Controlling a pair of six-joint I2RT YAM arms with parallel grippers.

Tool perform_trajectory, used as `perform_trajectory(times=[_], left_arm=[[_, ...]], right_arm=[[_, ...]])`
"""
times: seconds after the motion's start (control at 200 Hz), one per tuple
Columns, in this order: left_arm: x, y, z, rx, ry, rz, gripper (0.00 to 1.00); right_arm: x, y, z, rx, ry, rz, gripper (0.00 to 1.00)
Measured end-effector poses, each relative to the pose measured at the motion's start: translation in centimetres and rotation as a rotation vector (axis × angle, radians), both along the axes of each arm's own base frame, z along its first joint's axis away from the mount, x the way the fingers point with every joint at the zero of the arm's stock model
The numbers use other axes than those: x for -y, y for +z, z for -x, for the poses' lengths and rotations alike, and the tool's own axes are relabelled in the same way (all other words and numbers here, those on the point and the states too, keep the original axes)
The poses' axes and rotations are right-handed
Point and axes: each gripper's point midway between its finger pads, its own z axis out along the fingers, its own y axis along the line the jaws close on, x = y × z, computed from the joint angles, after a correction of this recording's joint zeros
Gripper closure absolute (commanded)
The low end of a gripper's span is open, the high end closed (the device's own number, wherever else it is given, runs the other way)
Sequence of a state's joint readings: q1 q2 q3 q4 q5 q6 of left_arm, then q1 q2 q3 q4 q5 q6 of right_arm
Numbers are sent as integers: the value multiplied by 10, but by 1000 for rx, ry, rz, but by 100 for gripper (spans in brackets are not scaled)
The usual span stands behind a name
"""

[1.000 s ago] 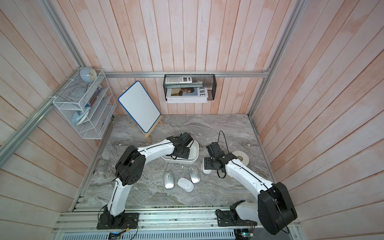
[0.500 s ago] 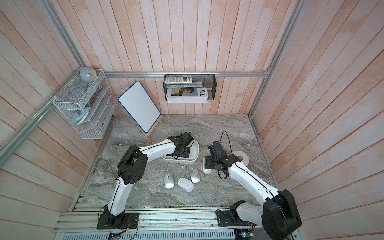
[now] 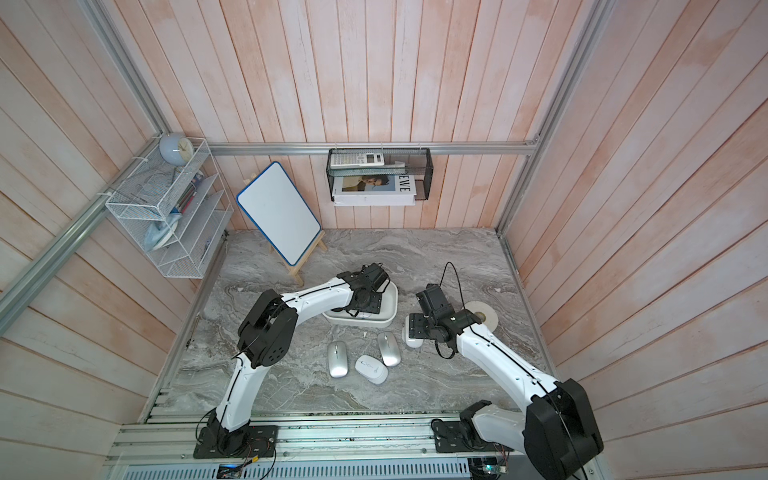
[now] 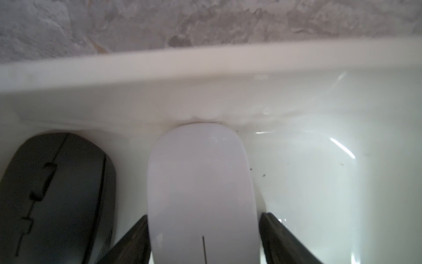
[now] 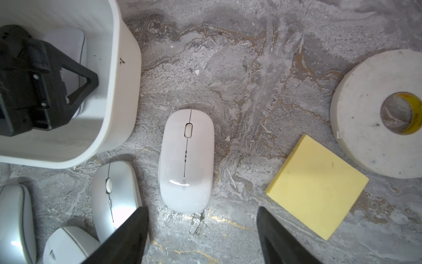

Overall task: Take out the mouse from the storage box
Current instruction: Pick up the mouse from the storage box.

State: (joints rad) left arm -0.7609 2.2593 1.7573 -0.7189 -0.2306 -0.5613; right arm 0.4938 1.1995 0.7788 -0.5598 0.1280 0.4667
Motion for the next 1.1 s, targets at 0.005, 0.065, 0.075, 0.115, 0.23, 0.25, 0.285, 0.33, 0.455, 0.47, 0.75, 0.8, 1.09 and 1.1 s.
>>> perform_trajectory(times=[0.005,0.065,0.075,0.115,0.23,0.25,0.285,0.33,0.455,0.47,0.75,0.8,1.09,1.1], left_arm=[[0,0,0,0,1,0,20],[3,1,-6,6,12,11,20],[3,1,-7,6,16,12,20],[4,1,-10,12,23,18,20],[4,0,-16,15,41,25,21],[4,0,-16,15,43,26,22],[4,0,-17,16,45,26,24],[4,0,-18,16,49,27,26],[3,0,-19,18,56,26,33],[2,0,-20,19,60,27,34],[3,1,-20,37,53,9,44],[4,2,-19,41,49,6,45],[8,36,-14,92,18,25,48],[8,38,-14,95,17,27,48]], right_arm=[[0,0,0,0,0,0,22],[-1,0,0,-2,2,-4,22],[-1,0,0,-3,3,-4,22],[-2,-1,1,-5,5,-7,22],[-4,-3,2,-18,12,-12,22],[-4,-4,2,-20,15,-12,22],[-4,-4,2,-23,16,-12,22],[-4,-5,2,-25,19,-11,22],[-3,-6,4,-31,25,-4,22],[-3,-6,4,-31,25,-3,22],[-2,7,6,9,20,-29,18],[-1,7,8,12,18,-33,18],[4,7,17,28,3,-51,18],[4,7,18,28,2,-52,18]])
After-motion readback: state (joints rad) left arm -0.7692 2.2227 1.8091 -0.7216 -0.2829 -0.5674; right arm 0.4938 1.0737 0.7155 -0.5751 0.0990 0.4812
